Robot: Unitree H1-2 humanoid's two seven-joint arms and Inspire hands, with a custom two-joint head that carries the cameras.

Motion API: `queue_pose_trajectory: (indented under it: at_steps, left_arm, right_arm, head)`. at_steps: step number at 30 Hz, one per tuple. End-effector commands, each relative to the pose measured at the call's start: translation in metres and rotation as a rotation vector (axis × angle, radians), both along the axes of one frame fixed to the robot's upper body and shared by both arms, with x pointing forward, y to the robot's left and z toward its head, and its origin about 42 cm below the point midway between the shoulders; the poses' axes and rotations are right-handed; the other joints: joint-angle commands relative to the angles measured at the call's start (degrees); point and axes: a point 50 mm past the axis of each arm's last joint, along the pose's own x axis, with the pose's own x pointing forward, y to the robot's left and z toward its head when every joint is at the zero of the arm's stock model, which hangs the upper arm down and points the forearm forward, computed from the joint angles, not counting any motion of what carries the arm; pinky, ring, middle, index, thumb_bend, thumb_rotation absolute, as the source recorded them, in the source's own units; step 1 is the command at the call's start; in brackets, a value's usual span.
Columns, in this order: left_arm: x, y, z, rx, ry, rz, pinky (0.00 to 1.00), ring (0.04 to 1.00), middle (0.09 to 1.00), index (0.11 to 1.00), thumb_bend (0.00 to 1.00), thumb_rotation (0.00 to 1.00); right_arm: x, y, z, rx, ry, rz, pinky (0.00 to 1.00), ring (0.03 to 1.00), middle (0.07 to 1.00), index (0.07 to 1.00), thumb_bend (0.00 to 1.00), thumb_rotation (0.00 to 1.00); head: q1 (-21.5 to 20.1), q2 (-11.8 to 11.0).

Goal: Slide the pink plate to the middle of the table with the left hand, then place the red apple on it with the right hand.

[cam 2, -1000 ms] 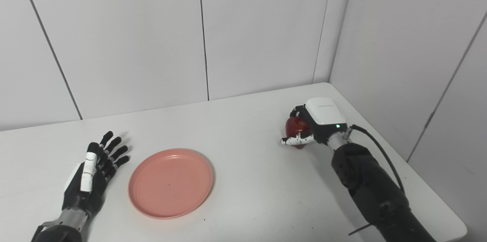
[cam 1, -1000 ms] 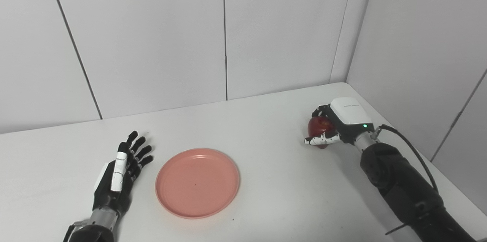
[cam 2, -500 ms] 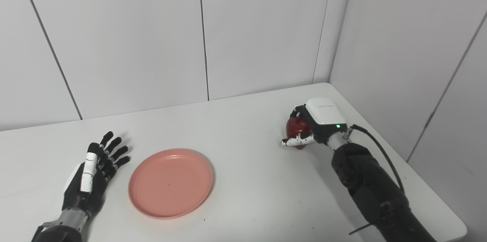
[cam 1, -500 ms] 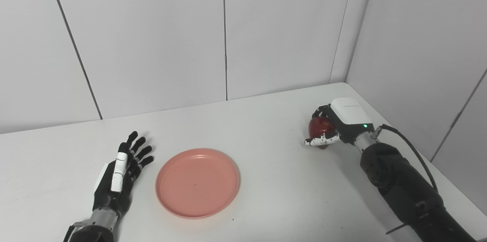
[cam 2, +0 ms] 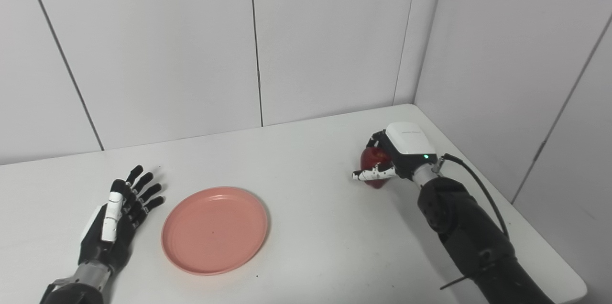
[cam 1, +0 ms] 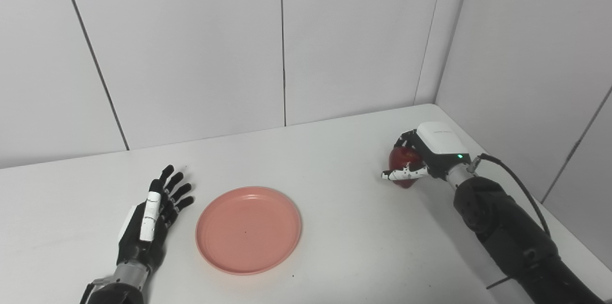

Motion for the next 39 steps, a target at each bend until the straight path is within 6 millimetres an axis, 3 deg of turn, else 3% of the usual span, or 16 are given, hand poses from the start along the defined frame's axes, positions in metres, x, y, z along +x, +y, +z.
queue_pose_trajectory:
  at_steps: [1,7,9,13,15,17,21,26,32,39]
  left_arm:
    - [-0.014,-0.001,-0.021,-0.015,0.066,-0.003,0.85,0.900,0.958,0.952,0.75,0.93]
    - [-0.014,-0.003,-0.022,-0.011,0.065,-0.007,0.85,0.903,0.961,0.953,0.75,0.93]
    - [-0.014,-0.004,-0.021,-0.011,0.065,-0.008,0.84,0.902,0.960,0.951,0.75,0.93]
    - [-0.014,-0.007,-0.021,-0.014,0.066,-0.007,0.85,0.902,0.961,0.951,0.74,0.93]
    - [-0.014,-0.009,-0.022,-0.011,0.065,-0.007,0.84,0.897,0.959,0.949,0.76,0.93]
    - [-0.014,-0.012,-0.022,-0.010,0.064,-0.007,0.84,0.897,0.958,0.949,0.76,0.93]
    - [-0.015,-0.018,-0.022,-0.011,0.059,-0.006,0.82,0.890,0.952,0.944,0.76,0.94]
    - [-0.017,-0.028,-0.020,-0.008,0.056,-0.011,0.80,0.878,0.950,0.949,0.74,0.96]
    - [-0.018,-0.042,-0.017,-0.020,0.056,-0.011,0.78,0.879,0.952,0.932,0.76,0.95]
    - [-0.019,-0.061,-0.013,-0.009,0.045,0.003,0.79,0.880,0.935,0.911,0.80,0.93]
  right_arm:
    - [0.005,-0.006,0.019,-0.017,-0.038,0.002,0.20,0.258,0.334,0.446,0.42,0.40]
    - [0.007,0.004,0.036,-0.043,-0.092,0.045,0.19,0.245,0.326,0.445,0.43,0.37]
    - [0.008,0.012,0.044,-0.055,-0.119,0.070,0.18,0.240,0.322,0.441,0.43,0.40]
    - [0.009,0.026,0.061,-0.068,-0.178,0.130,0.15,0.205,0.280,0.362,0.43,0.42]
    - [0.009,0.035,0.070,-0.081,-0.193,0.149,0.15,0.214,0.293,0.381,0.44,0.50]
    - [0.010,0.046,0.081,-0.099,-0.209,0.175,0.16,0.219,0.300,0.393,0.45,0.51]
    - [0.009,0.067,0.099,-0.144,-0.244,0.237,0.25,0.327,0.413,0.534,0.44,0.53]
    - [0.007,0.096,0.121,-0.140,-0.311,0.307,0.23,0.301,0.388,0.501,0.47,0.58]
    - [0.007,0.121,0.138,-0.123,-0.379,0.403,0.17,0.239,0.328,0.429,0.47,0.50]
    - [0.011,0.147,0.151,-0.115,-0.405,0.481,0.19,0.256,0.343,0.442,0.46,0.56]
  head:
    - [0.1,0.0]
    - [0.3,0.0]
    - [0.5,-0.1]
    - [1.0,-0.2]
    - [1.4,-0.3]
    - [1.9,-0.4]
    - [3.3,-0.9]
    - [6.8,-0.9]
    - [10.8,-0.3]
    - [16.8,0.4]
